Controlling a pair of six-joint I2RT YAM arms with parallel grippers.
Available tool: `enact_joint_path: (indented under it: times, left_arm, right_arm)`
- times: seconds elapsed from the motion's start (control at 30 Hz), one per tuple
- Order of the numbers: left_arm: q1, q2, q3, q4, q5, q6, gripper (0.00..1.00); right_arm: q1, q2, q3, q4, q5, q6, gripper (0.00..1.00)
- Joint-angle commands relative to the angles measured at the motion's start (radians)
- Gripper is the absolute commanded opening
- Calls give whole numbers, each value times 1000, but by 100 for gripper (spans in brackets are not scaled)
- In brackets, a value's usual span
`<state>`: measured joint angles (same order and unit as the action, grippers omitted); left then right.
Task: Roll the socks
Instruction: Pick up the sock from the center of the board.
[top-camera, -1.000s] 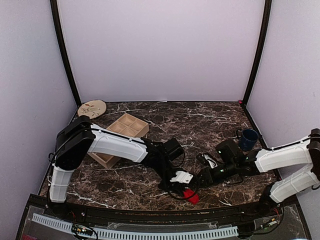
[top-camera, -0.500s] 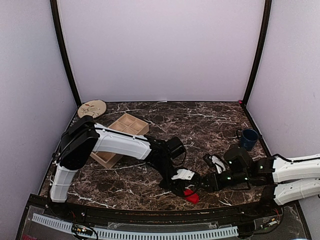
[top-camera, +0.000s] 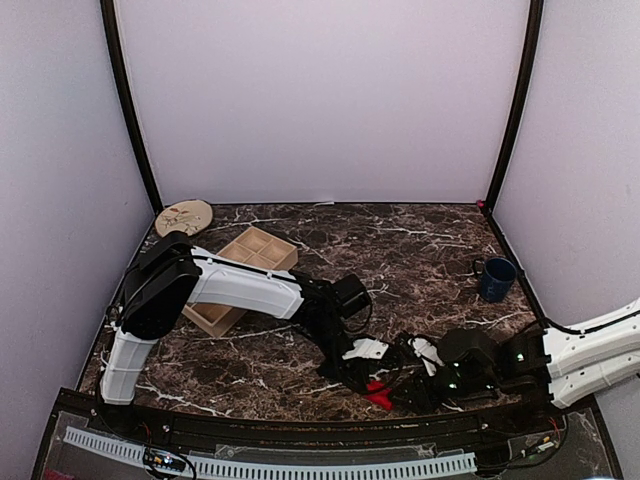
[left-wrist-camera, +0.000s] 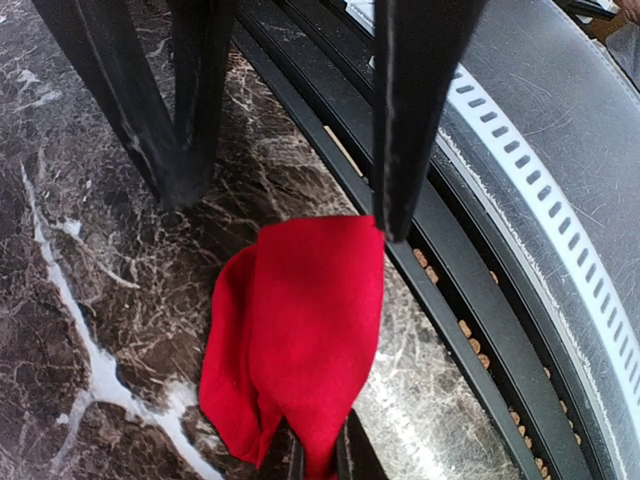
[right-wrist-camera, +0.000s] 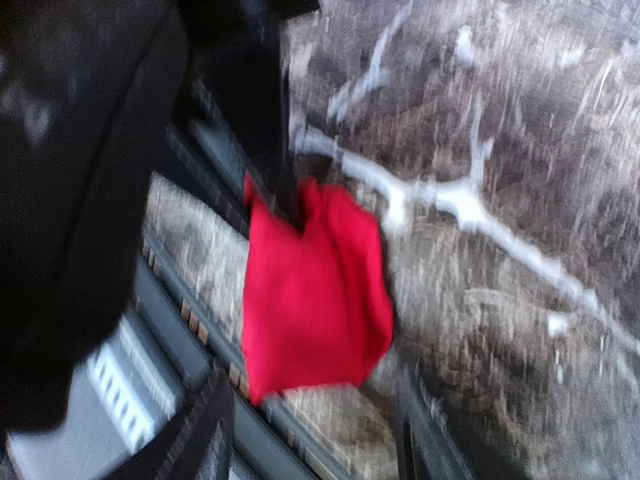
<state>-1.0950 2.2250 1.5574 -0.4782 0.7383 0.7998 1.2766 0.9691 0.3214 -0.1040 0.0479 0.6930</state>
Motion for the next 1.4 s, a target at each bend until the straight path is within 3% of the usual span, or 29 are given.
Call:
enact_joint_path:
  times: [0.0,0.2,0.73,1.13,1.37]
  left_arm:
    - [2,51,-16,-111,-45,-9,0]
    - [6,51,-16,-110,-39,-7,0]
    - [14,57,-18,-99,-24,-16,0]
    - [20,57,-37,-81,-29,-31,0]
    - [39,81,-17,-73,-36,-53,0]
  right_arm:
    - [46,80,38,70,51,-29,53]
    - [75,170,77,102,69,-64,54]
    - [84,186,69,201,-14,-51,55]
    - [85,-156,-60,88,135,85,55]
    - [130,-137,-59,83,149,83,56]
